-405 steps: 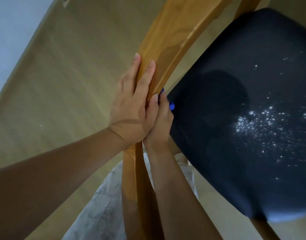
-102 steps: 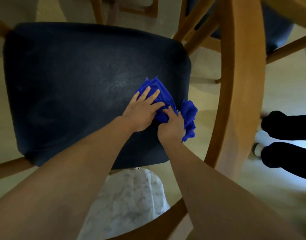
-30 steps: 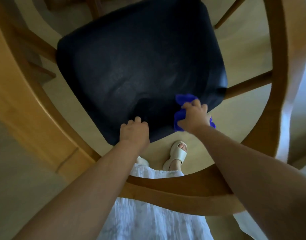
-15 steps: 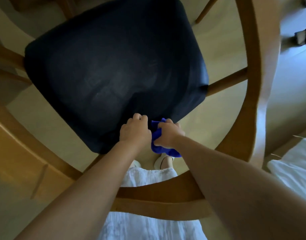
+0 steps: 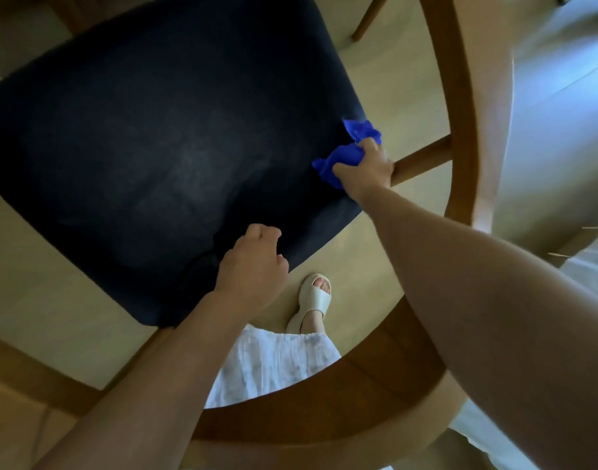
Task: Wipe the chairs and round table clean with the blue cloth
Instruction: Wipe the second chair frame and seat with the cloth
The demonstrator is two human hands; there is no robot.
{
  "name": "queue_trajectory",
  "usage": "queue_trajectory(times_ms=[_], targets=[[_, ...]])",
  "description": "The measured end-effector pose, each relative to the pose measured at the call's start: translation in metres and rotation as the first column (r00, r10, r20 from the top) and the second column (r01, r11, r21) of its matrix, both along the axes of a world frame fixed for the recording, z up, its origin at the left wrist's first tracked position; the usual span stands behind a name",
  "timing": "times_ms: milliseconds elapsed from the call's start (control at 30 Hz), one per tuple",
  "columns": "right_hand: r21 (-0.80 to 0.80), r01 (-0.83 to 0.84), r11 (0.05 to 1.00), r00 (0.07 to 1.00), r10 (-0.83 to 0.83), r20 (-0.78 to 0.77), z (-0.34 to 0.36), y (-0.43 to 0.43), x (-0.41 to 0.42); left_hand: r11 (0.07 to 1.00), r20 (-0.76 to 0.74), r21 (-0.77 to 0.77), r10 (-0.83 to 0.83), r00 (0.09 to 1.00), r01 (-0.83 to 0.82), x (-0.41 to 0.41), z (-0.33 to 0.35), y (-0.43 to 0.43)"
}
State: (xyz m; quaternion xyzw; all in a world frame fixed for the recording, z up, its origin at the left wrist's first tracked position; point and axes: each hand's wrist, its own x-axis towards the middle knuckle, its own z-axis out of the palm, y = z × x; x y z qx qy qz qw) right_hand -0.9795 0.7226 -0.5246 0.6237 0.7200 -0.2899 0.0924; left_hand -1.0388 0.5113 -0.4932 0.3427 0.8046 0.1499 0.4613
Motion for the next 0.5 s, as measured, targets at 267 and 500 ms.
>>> queue_trajectory(times_ms=[267, 500], targets=[[-0.204, 0.321, 0.925, 0.945, -0.328, -0.003, -0.008, -0.131, 0.03, 0.994, 0.014, -0.103, -0.018, 1.0, 0.02, -0.001, 0.013, -0.002], [-0.561, -0.012, 0.828, 0.999, 0.027, 0.019, 0.003, -0.211, 0.003, 0.985, -0.03, -0.168, 0.035, 0.999, -0.039, -0.023, 0.024, -0.011]])
